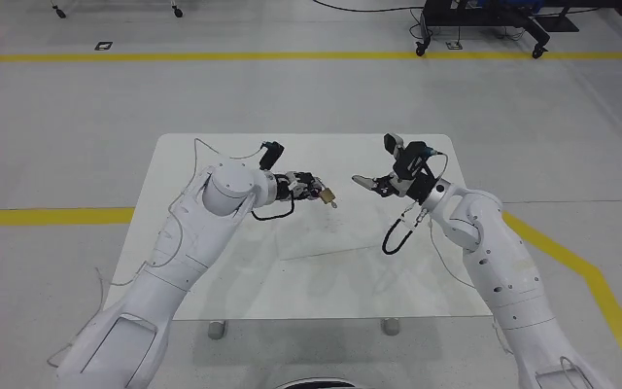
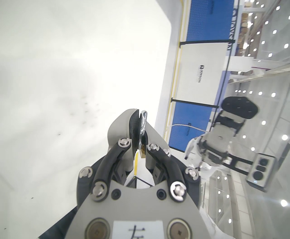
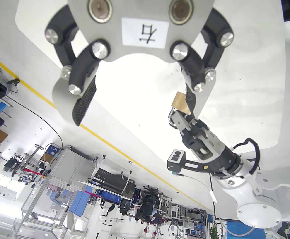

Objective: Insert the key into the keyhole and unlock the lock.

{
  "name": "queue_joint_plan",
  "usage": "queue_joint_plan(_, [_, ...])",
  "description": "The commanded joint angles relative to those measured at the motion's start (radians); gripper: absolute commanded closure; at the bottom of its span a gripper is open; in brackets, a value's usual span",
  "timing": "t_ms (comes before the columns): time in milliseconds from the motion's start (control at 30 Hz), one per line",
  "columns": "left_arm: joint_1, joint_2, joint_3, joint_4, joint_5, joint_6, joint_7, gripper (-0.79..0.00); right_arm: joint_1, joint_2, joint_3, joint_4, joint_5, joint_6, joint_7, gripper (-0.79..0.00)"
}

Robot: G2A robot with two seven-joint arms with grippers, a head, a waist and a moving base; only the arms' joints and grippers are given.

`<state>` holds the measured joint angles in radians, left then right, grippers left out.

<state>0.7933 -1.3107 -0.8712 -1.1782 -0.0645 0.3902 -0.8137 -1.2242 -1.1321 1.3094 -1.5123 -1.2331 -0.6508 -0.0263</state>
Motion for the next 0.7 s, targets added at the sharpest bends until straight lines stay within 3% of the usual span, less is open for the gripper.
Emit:
queue_joint_plan(0, [-0.010, -0.008, 0.035, 0.018, 0.027, 0.000, 0.004, 0.000, 0.000, 0.000, 0.000, 0.000, 0.000, 0.000, 0.000, -0.785])
queue_joint_plan(200, [-0.069, -0.039, 0.146, 0.106, 0.117, 0.043, -0.031, -0.025, 0.000, 0.000, 0.000, 0.000, 0.000, 0.000, 0.000, -0.785])
queue_joint_plan(267, [-0.089, -0.052, 0.185, 0.135, 0.153, 0.062, -0.036, -0.271, 0.000, 0.000, 0.000, 0.000, 0.000, 0.000, 0.000, -0.785])
queue_joint_plan(300, [-0.098, -0.058, 0.197, 0.148, 0.160, 0.069, -0.037, -0.345, 0.000, 0.000, 0.000, 0.000, 0.000, 0.000, 0.000, -0.785])
queue_joint_plan(333, [-0.105, -0.064, 0.207, 0.162, 0.159, 0.075, -0.042, -0.468, 0.000, 0.000, 0.000, 0.000, 0.000, 0.000, 0.000, -0.785])
queue_joint_plan(367, [-0.112, -0.070, 0.216, 0.175, 0.158, 0.079, -0.049, -0.671, 0.000, 0.000, 0.000, 0.000, 0.000, 0.000, 0.000, -0.785])
queue_joint_plan(400, [-0.119, -0.075, 0.223, 0.187, 0.161, 0.080, -0.050, -0.785, 0.000, 0.000, 0.000, 0.000, 0.000, 0.000, 0.000, -0.785])
queue_joint_plan(533, [-0.136, -0.088, 0.225, 0.224, 0.149, 0.073, -0.043, -0.785, 0.000, 0.000, 0.000, 0.000, 0.000, 0.000, 0.000, -0.785])
queue_joint_plan(667, [-0.137, -0.083, 0.171, 0.235, 0.104, 0.045, -0.013, -0.785, 0.000, 0.000, 0.000, 0.000, 0.000, 0.000, 0.000, -0.785])
